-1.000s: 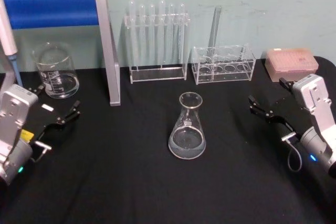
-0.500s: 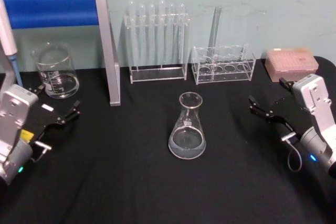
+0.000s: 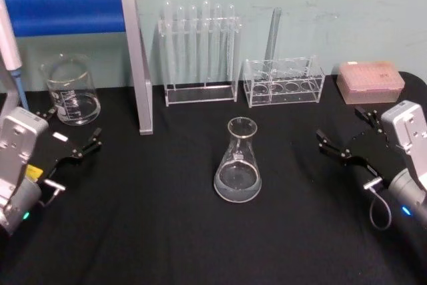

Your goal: Grasp the erlenmeyer flask with one hand, shake it three times, then place it back.

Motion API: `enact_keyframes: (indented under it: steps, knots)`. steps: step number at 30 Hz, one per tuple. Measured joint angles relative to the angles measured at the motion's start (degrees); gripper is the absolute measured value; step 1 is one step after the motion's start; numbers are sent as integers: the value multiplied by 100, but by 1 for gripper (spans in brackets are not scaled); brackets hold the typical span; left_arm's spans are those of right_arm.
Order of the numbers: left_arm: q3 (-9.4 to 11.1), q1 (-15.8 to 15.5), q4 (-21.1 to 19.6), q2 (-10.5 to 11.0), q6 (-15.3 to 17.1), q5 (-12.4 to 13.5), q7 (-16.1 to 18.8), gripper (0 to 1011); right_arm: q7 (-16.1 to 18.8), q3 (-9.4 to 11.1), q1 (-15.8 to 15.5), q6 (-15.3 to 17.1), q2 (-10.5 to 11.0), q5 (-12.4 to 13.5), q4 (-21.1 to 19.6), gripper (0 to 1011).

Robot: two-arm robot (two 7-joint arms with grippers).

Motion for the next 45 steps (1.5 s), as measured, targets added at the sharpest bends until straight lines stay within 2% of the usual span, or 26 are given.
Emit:
enact_keyframes:
  steps: [7, 10, 19, 36, 41, 45]
  knots:
    - [0, 0, 0, 0, 0, 0, 0, 1001, 264, 204, -385, 40, 138, 276, -446, 1000]
    - [0, 0, 0, 0, 0, 0, 0, 1001, 479, 300, -563, 54, 182, 488, -684, 1000]
    - [0, 0, 0, 0, 0, 0, 0, 1001, 971, 354, -734, 130, 143, 823, -1005, 1000]
    - [0, 0, 0, 0, 0, 0, 0, 1001, 1908, 231, -473, 554, -234, 1235, -882, 1000]
    - [0, 0, 0, 0, 0, 0, 0, 1001, 2032, 178, -346, 602, -383, 1216, -769, 1000]
    - [0, 0, 0, 0, 0, 0, 0, 1001, 2083, 112, -210, 639, -549, 1085, -620, 1000]
